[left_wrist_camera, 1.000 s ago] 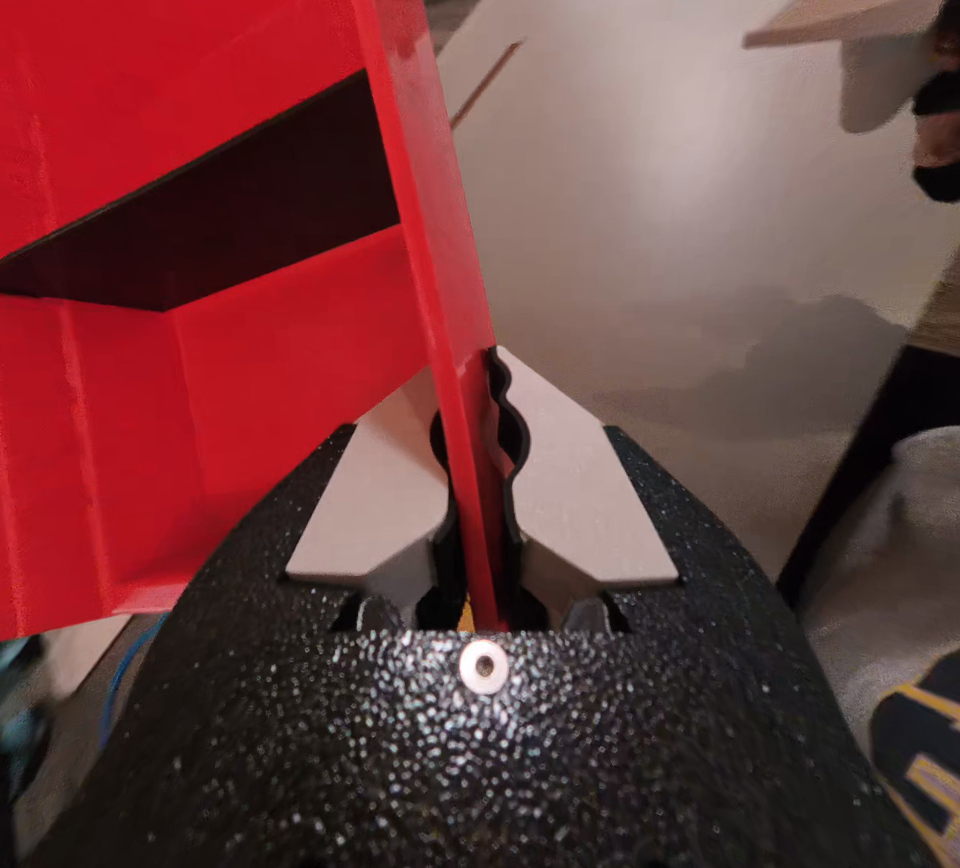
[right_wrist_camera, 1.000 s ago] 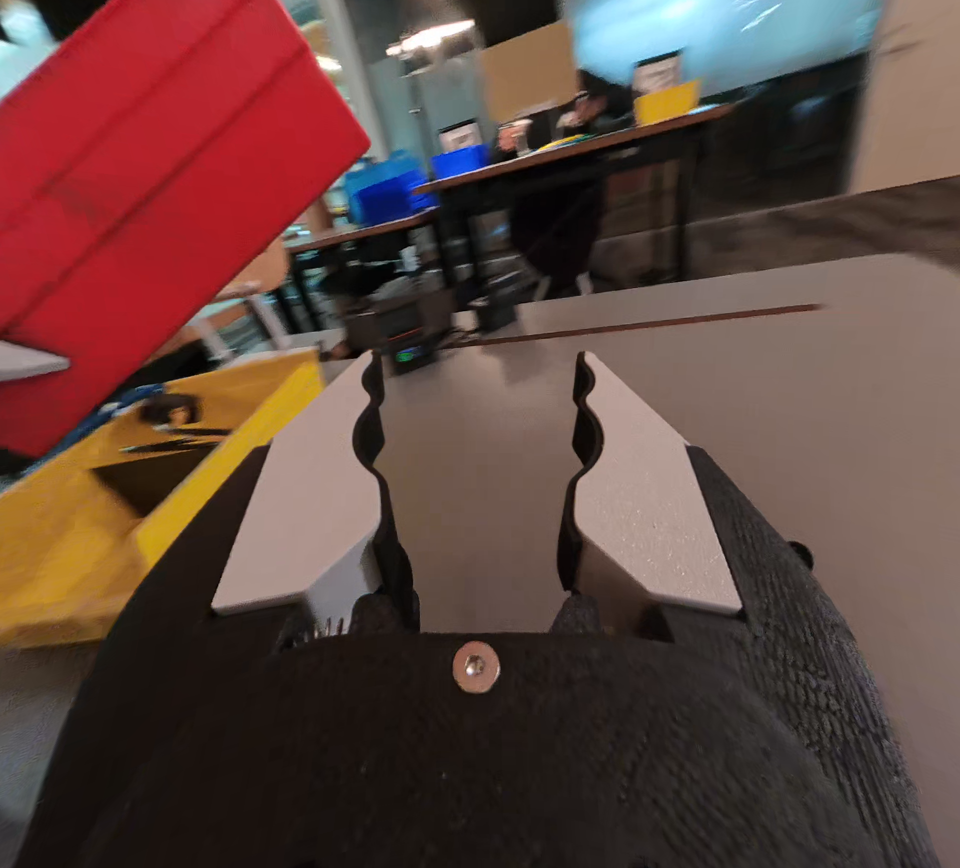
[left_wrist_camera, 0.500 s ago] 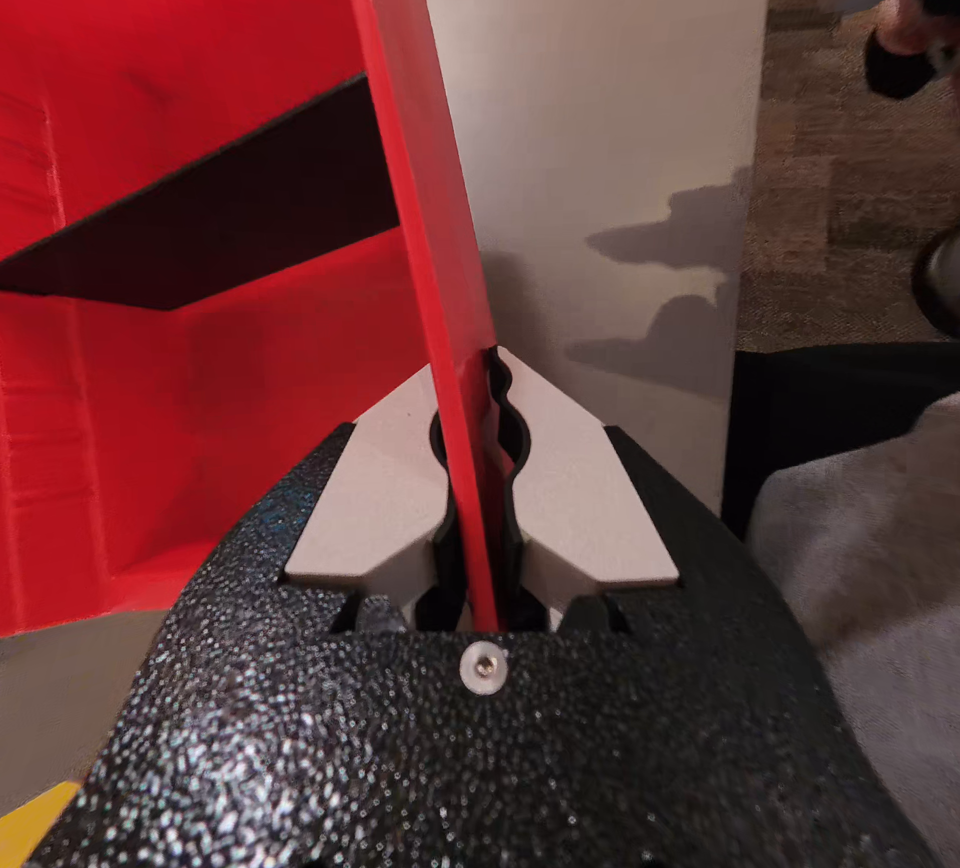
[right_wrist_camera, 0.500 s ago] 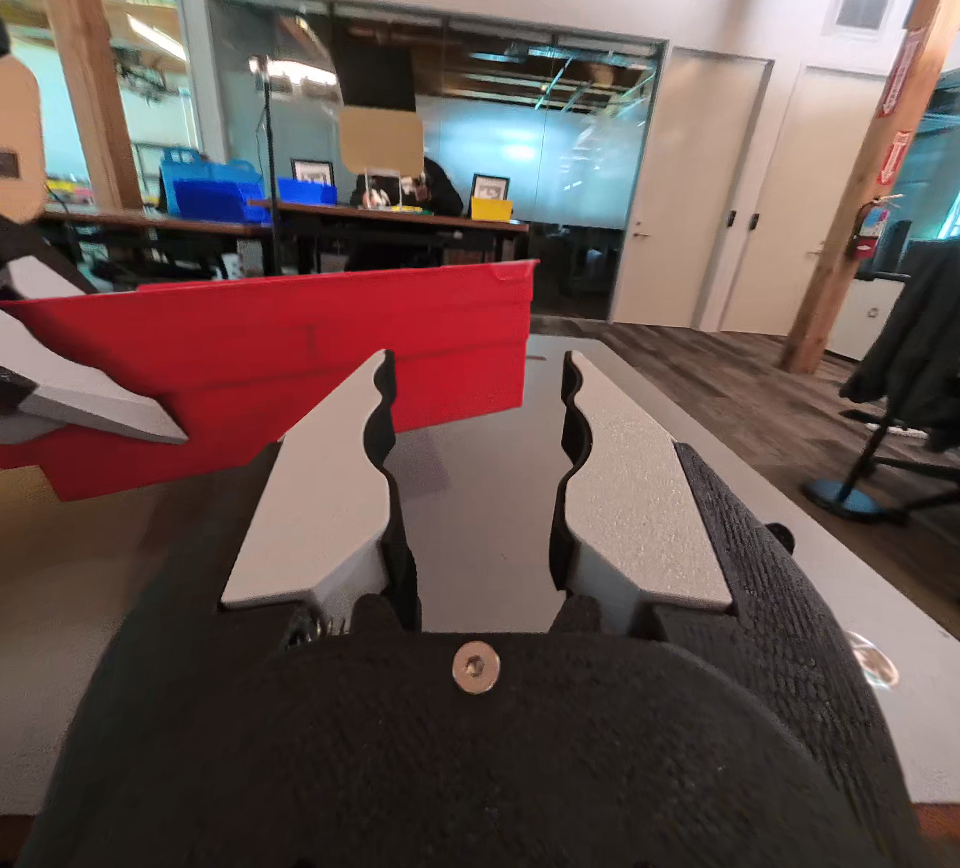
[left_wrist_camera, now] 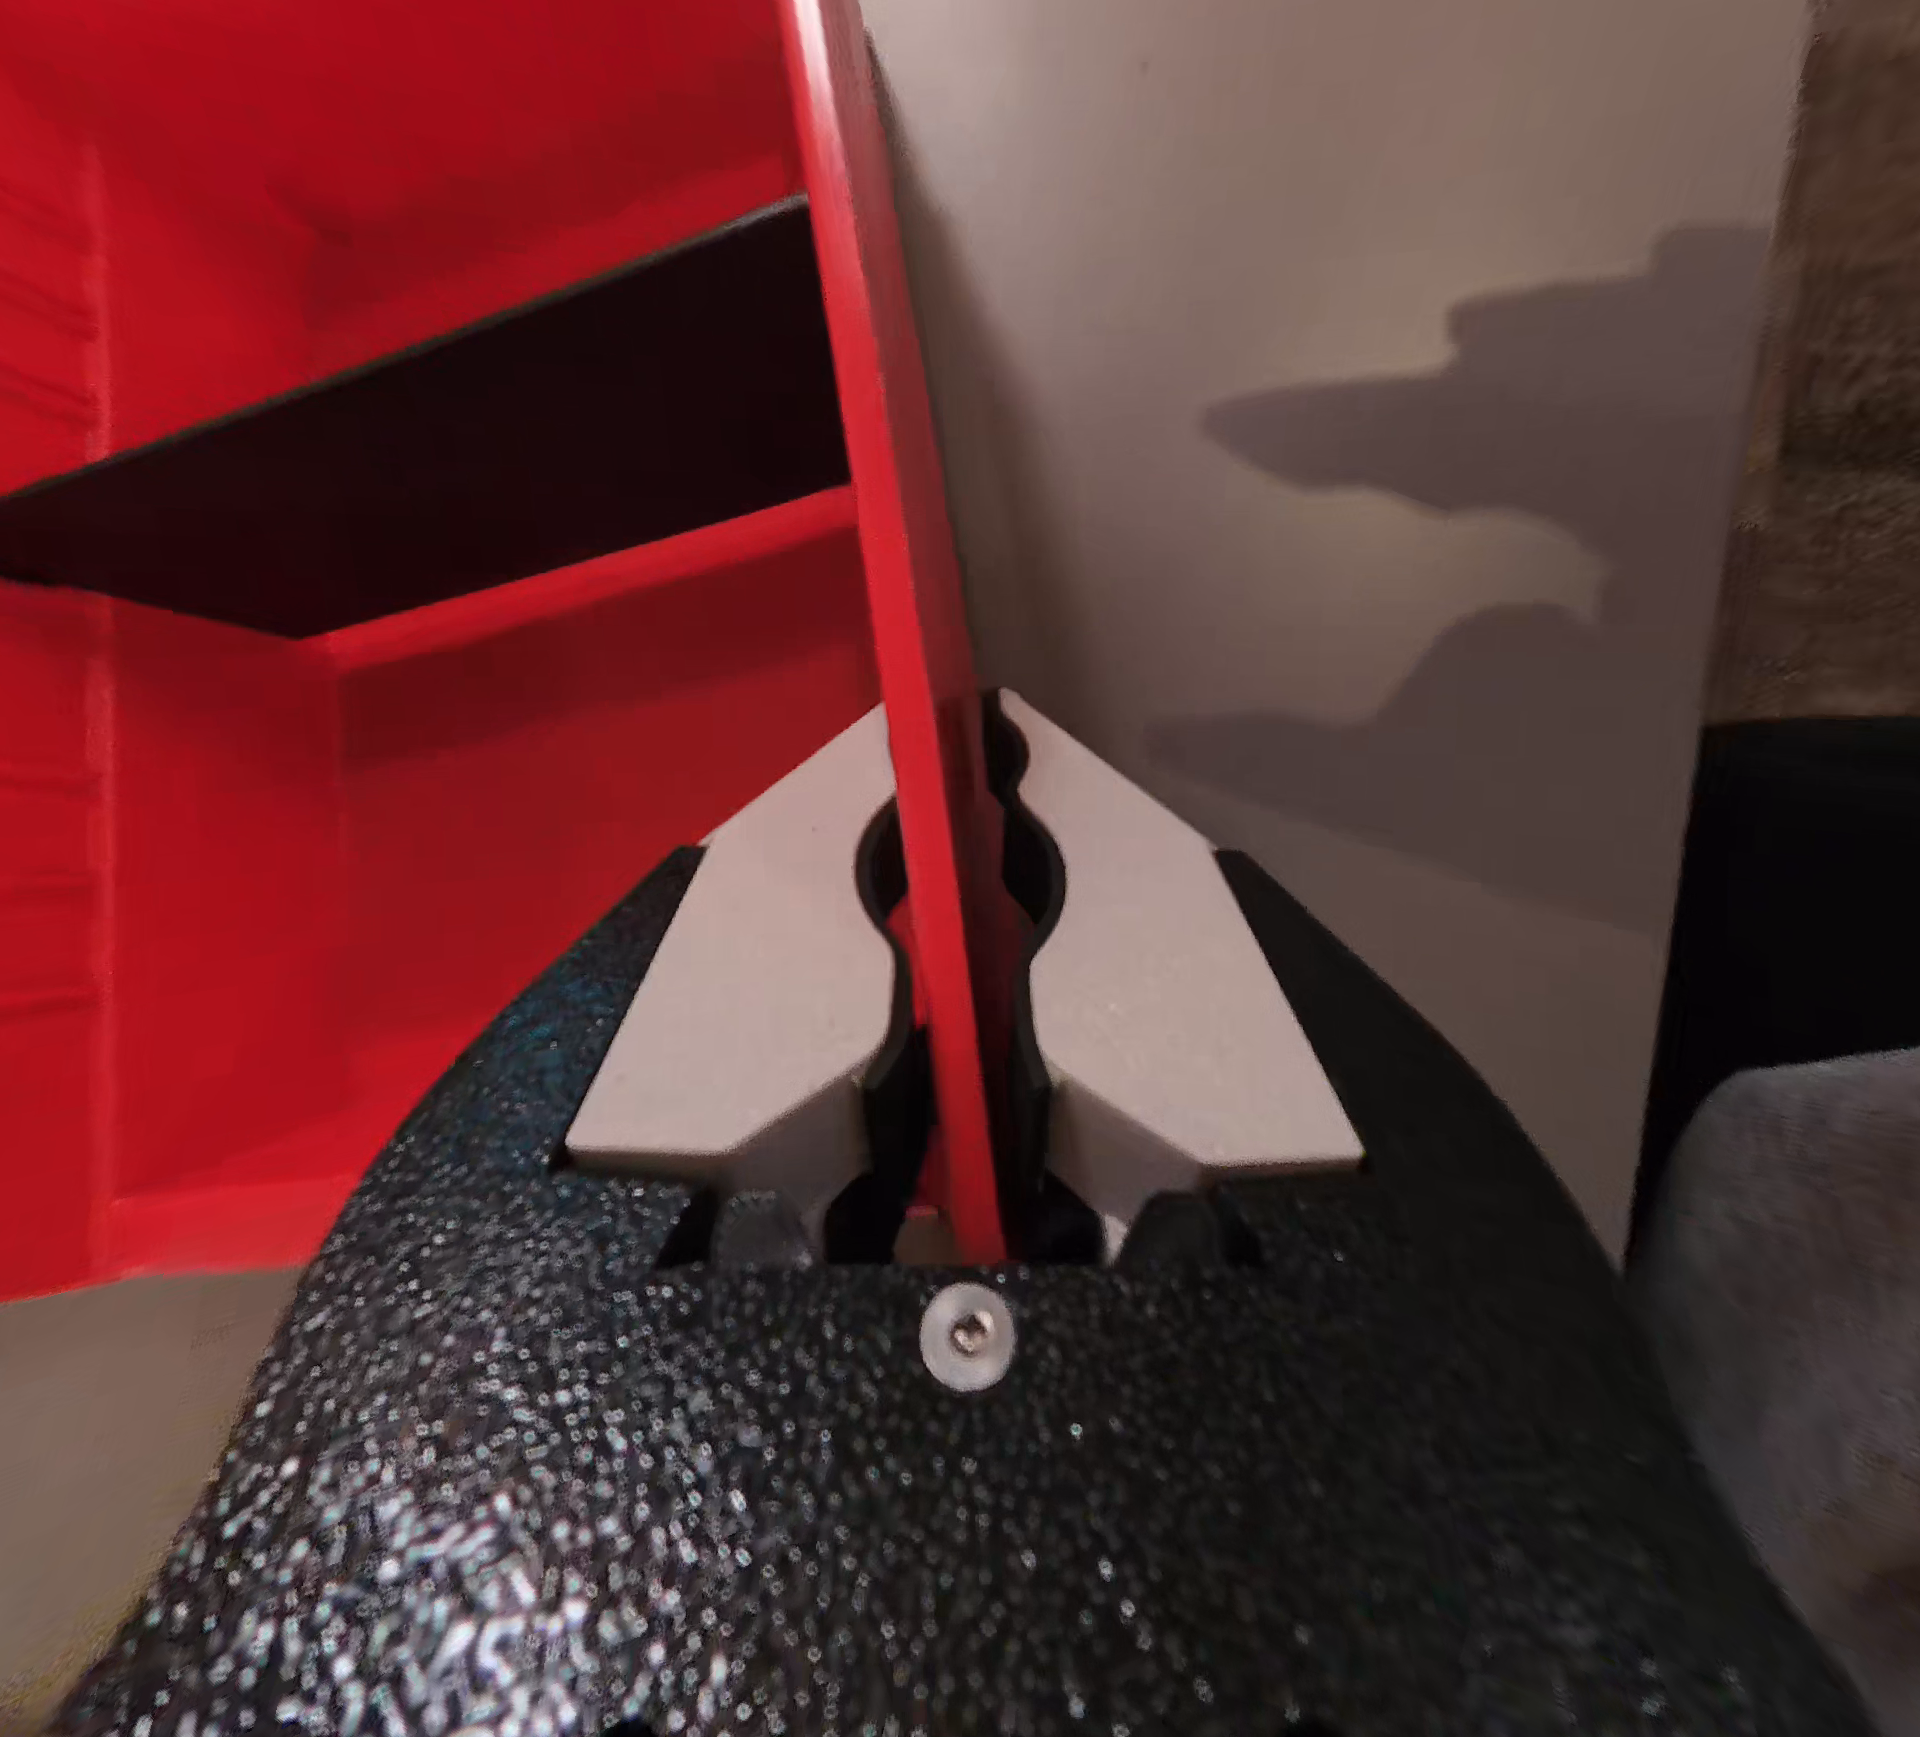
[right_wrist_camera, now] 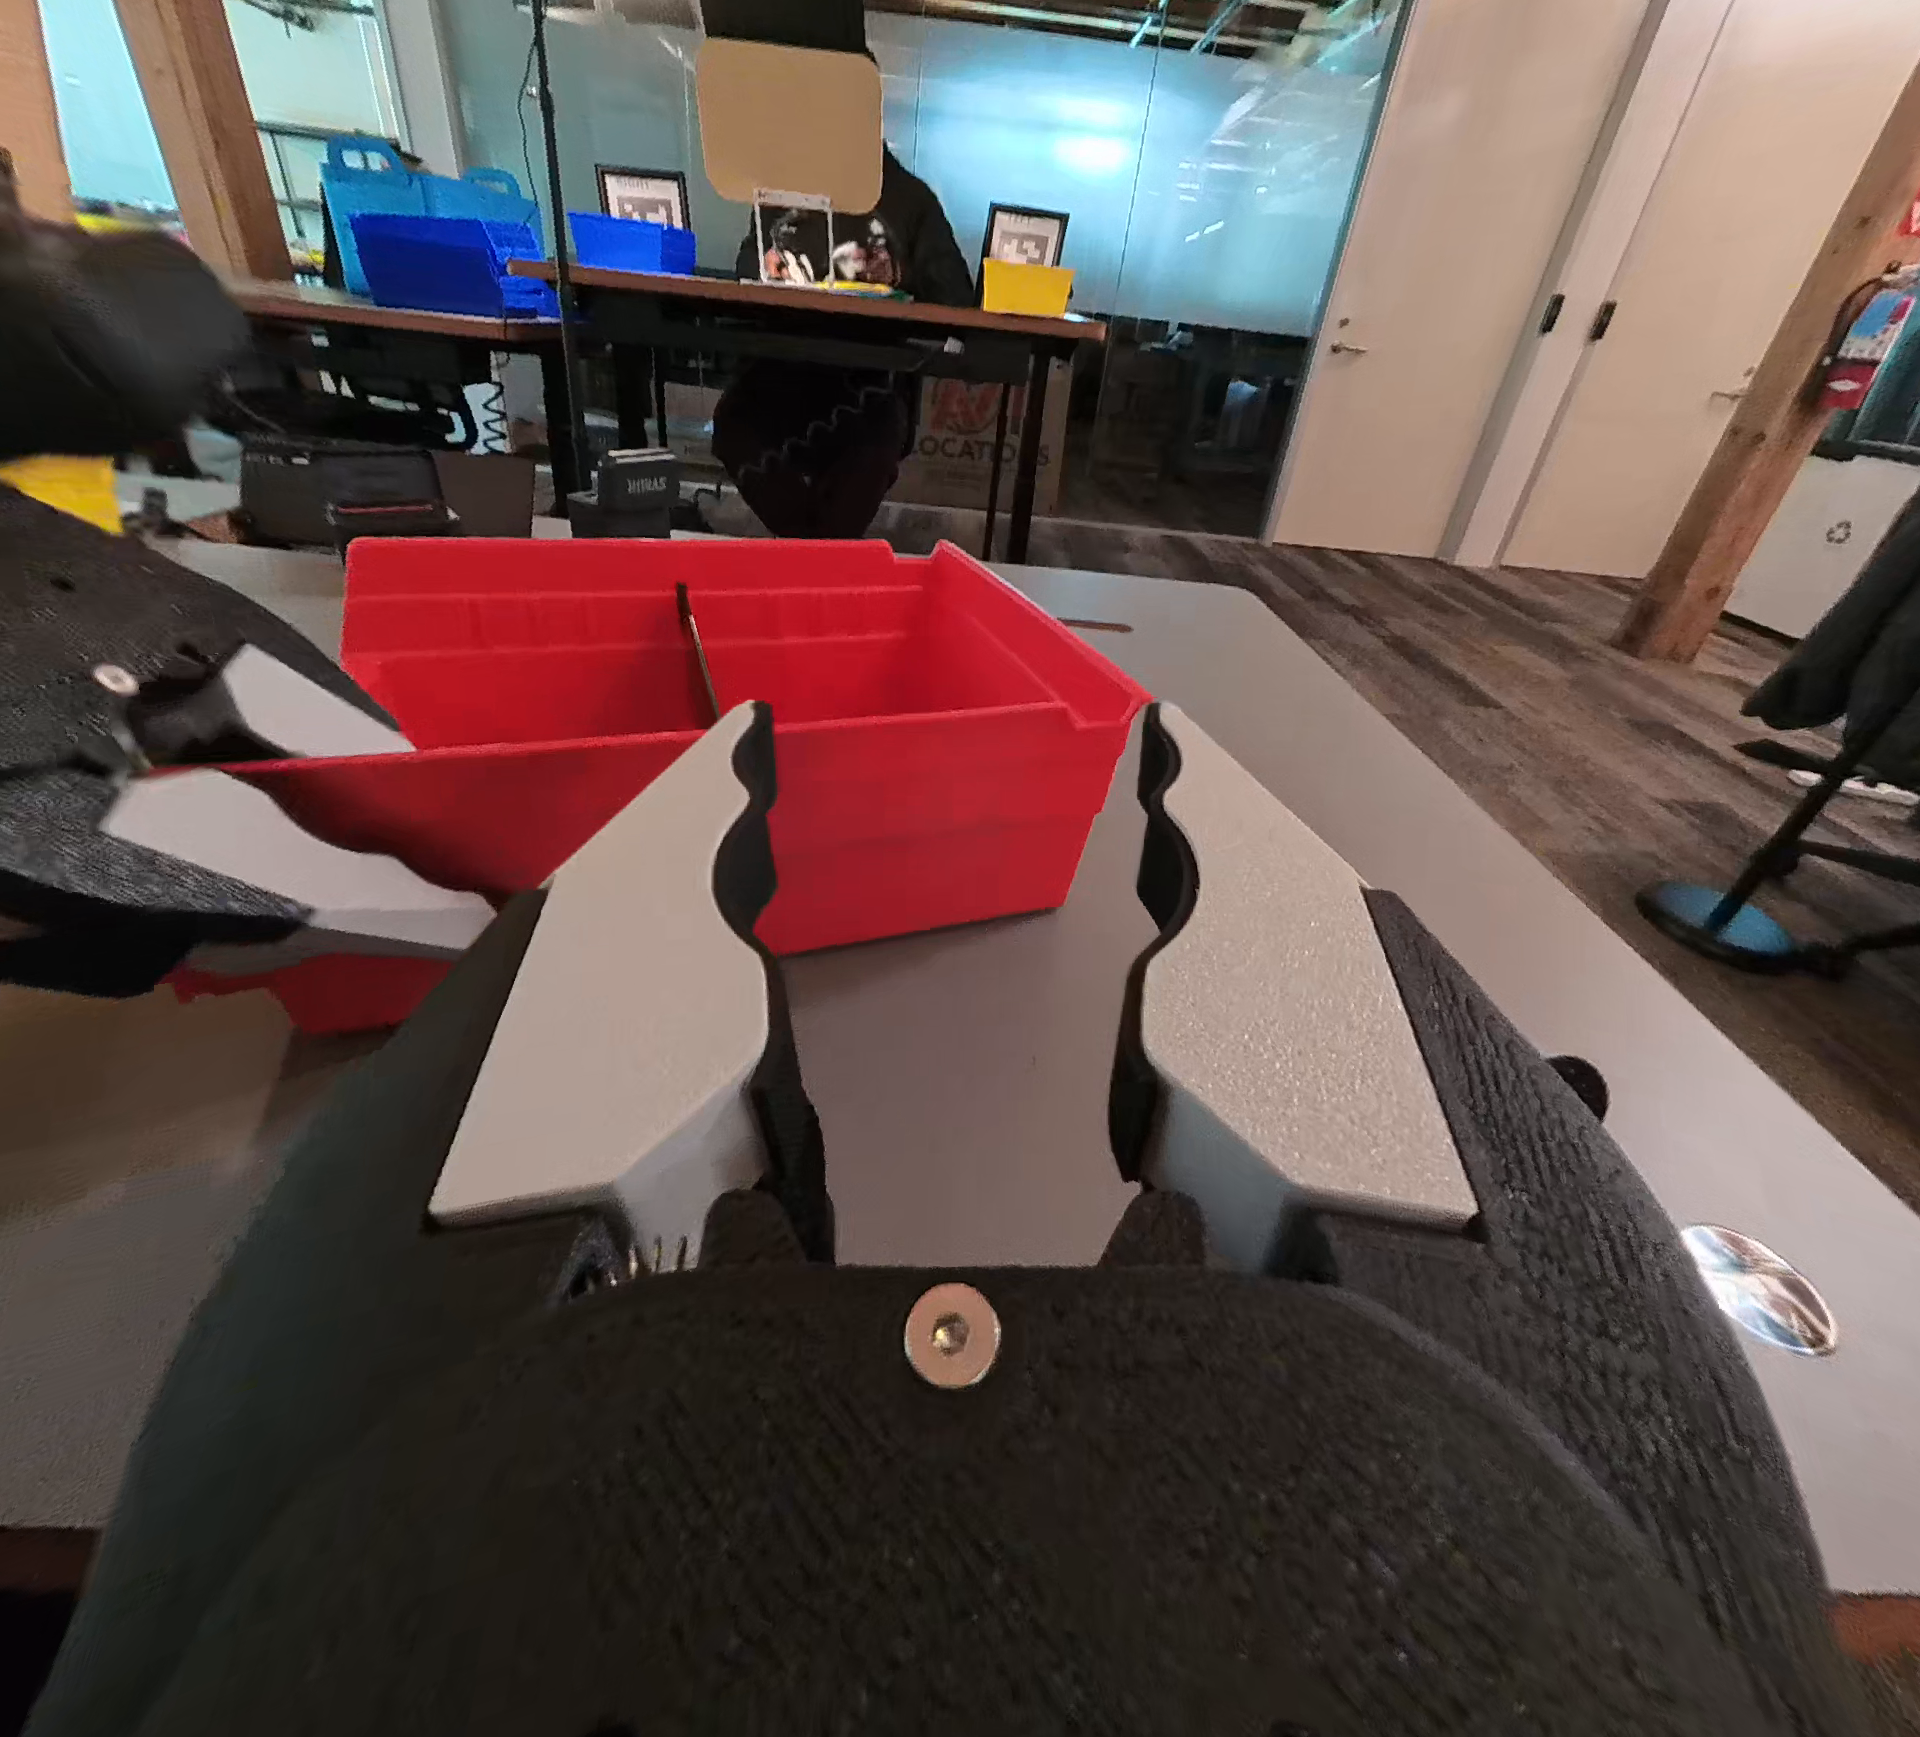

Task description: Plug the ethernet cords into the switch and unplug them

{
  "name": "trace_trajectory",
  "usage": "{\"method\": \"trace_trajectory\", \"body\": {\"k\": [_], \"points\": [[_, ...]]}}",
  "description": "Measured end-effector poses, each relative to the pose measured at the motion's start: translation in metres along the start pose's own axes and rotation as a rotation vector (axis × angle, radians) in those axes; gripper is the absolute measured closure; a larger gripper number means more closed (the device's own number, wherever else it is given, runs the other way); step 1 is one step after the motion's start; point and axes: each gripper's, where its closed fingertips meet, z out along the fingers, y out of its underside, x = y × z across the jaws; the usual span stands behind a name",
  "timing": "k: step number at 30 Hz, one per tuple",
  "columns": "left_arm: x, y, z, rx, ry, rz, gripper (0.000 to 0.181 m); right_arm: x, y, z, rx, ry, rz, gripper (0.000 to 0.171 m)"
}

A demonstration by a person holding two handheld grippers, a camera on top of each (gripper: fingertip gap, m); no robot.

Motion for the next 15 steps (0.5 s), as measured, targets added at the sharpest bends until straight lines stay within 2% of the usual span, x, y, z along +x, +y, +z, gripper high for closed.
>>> {"method": "trace_trajectory", "body": {"k": [3, 5, 7, 11, 14, 15], "points": [[-0.001, -0.018, -0.031, 0.175, 0.017, -0.052, 0.130, -0.008, 0.012, 0.005, -0.070, -0.021, 0.016, 0.094], [-0.004, -0.027, -0.067, 0.300, 0.021, -0.098, 0.105, -0.023, 0.020, 0.012, -0.123, -0.045, 0.115, 0.086], [-0.018, -0.022, -0.112, 0.412, -0.040, -0.128, 0.090, -0.050, 0.027, 0.020, -0.178, -0.077, 0.208, 0.073], [-0.067, 0.036, -0.200, 0.465, -0.338, -0.211, 0.079, -0.097, 0.039, 0.044, -0.261, -0.017, 0.206, 0.029], [-0.100, 0.104, -0.259, 0.407, -0.596, -0.344, 0.074, -0.127, 0.046, 0.065, -0.358, 0.012, 0.231, 0.011], [-0.108, 0.130, -0.277, 0.370, -0.686, -0.391, 0.071, -0.136, 0.047, 0.071, -0.376, 0.005, 0.244, 0.011]]}}
